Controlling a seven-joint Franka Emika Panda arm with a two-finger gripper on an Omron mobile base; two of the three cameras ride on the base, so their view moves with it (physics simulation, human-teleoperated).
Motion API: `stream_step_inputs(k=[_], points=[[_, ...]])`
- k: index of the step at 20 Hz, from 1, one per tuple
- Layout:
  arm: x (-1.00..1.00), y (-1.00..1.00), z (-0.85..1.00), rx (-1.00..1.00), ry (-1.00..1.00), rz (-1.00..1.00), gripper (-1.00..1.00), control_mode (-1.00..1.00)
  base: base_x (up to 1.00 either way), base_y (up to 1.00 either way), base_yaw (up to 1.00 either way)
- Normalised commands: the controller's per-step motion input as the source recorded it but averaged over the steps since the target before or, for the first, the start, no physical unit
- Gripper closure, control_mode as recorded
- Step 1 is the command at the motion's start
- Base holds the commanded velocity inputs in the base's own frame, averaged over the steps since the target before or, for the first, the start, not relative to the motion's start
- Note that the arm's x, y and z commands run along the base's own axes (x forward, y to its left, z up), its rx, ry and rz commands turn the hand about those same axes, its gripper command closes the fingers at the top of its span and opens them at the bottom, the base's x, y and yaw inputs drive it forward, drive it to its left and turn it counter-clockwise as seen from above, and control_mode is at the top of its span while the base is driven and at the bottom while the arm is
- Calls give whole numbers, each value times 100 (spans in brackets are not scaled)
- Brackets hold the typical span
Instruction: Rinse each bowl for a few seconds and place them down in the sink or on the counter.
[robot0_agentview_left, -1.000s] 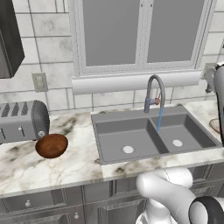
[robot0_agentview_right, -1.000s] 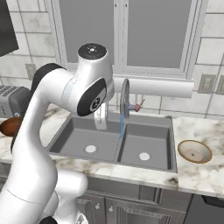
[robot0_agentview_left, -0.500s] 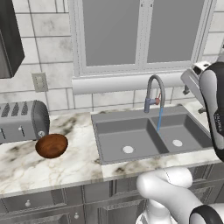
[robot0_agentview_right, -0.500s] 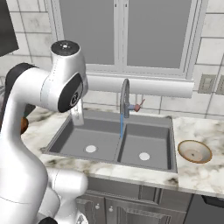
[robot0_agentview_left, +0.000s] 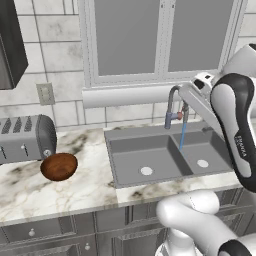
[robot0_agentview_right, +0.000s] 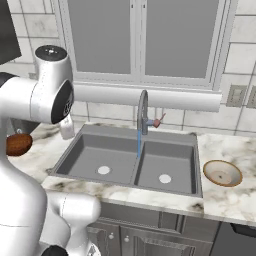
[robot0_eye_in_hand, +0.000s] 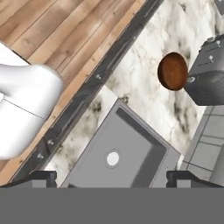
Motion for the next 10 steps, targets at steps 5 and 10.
stream_step_inputs(k=[5, 10], points=[[0, 61, -4, 0, 2, 25, -100, -100, 0, 0, 0], [7, 54, -17, 0, 6, 20, -100, -100, 0, 0, 0]])
